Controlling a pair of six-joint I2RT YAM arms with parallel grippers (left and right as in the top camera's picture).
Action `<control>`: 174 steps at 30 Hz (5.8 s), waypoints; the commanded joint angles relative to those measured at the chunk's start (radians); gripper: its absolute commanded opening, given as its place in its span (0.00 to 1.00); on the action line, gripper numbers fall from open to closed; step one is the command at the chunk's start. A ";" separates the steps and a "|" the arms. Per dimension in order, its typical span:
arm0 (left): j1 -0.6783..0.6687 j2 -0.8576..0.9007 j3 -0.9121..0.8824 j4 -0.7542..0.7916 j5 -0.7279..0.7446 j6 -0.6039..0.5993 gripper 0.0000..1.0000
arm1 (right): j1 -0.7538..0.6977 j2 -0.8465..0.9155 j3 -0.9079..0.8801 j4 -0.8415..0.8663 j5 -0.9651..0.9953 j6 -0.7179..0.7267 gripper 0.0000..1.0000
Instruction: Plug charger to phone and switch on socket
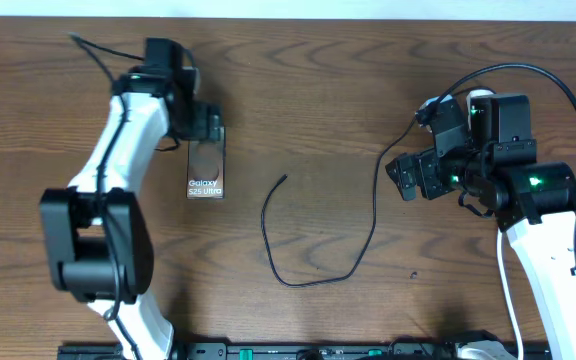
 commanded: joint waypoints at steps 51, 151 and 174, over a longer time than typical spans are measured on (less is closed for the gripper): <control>-0.062 0.209 -0.028 -0.012 -0.008 -0.146 0.95 | -0.002 -0.002 0.016 -0.024 -0.015 0.011 0.99; 0.155 -0.264 0.103 -0.267 0.357 -0.660 0.50 | 0.235 0.410 0.017 0.486 -0.175 0.960 0.77; 0.156 -0.264 0.103 -0.271 1.156 -1.047 0.49 | 0.218 0.381 0.017 0.464 -0.149 0.888 0.79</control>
